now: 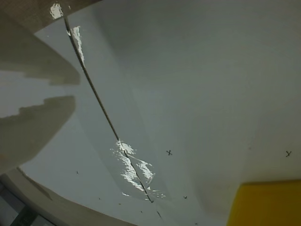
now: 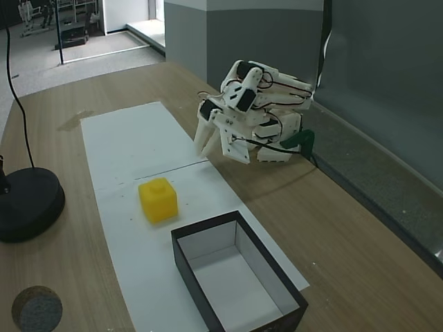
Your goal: Grab a yellow square and put it in the box.
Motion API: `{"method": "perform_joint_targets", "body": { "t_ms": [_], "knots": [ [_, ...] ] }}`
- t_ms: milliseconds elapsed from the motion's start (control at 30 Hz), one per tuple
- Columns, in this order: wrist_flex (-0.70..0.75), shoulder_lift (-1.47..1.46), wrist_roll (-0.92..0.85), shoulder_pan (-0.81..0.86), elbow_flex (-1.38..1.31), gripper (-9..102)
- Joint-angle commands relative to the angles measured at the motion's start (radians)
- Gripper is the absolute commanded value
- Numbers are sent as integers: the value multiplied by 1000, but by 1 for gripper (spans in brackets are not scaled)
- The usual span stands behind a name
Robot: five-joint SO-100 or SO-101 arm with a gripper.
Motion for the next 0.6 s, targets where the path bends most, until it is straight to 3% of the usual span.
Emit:
{"method": "perform_joint_targets", "body": {
  "t_ms": [0, 567],
  "knots": [
    [15, 23, 5, -5, -51, 0],
    [6, 23, 11, -6, -49, 0]
  ]
}}
